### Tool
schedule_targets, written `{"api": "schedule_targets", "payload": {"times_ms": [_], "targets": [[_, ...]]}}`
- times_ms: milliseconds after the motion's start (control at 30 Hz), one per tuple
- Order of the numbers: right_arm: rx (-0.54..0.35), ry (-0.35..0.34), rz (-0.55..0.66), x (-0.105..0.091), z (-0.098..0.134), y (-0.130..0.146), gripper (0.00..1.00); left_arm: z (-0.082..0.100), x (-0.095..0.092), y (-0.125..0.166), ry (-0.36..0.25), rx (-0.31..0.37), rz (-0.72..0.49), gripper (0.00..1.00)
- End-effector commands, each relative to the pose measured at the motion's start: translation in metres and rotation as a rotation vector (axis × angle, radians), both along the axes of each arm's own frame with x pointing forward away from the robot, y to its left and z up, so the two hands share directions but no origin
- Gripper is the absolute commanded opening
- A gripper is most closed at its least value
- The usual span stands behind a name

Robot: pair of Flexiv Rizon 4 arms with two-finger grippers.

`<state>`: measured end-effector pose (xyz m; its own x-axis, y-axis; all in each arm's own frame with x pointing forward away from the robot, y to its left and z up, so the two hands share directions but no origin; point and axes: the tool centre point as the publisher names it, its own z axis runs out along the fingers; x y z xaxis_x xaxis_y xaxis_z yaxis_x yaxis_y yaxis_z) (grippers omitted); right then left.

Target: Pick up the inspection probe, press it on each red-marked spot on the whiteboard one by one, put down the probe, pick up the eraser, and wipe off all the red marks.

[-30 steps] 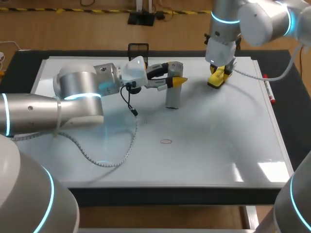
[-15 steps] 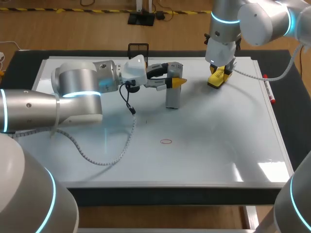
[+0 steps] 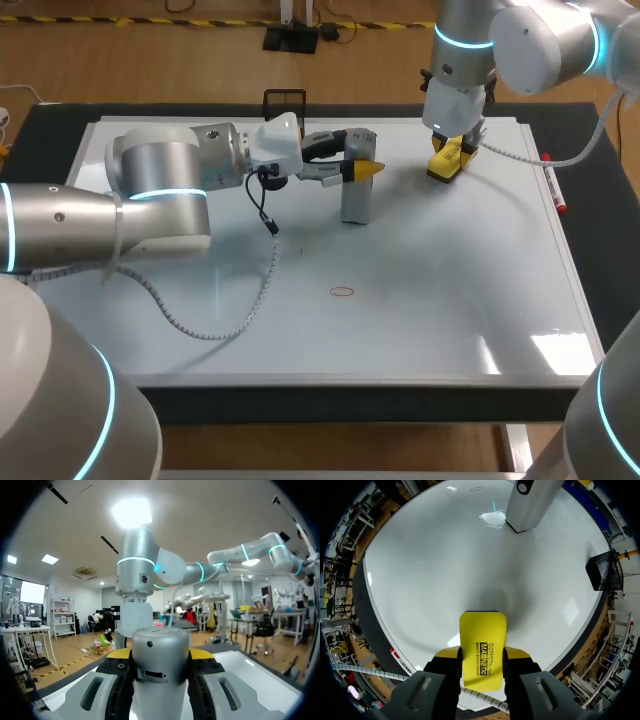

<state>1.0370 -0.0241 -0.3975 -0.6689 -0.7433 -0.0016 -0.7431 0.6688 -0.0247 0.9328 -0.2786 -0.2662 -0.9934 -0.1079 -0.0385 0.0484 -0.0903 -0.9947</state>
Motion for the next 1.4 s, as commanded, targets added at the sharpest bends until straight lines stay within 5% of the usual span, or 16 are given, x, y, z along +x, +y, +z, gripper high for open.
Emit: {"api": "schedule_targets", "payload": {"times_ms": [33, 533, 900, 1400], "targets": [[-0.003, 0.001, 0.001, 0.001, 0.001, 0.000, 0.00, 0.005, -0.002, 0.003, -0.001, -0.002, 0.003, 0.00], [-0.003, 0.001, 0.001, 0.001, 0.001, 0.000, 0.00, 0.038, 0.005, 0.061, -0.014, -0.031, 0.043, 0.00], [-0.003, 0.001, 0.001, 0.001, 0.001, 0.000, 0.00, 0.058, 0.024, 0.142, -0.044, -0.063, 0.133, 0.00], [-0.003, 0.001, 0.001, 0.001, 0.001, 0.000, 0.00, 0.062, 0.035, 0.244, -0.089, -0.074, 0.277, 0.00]]}}
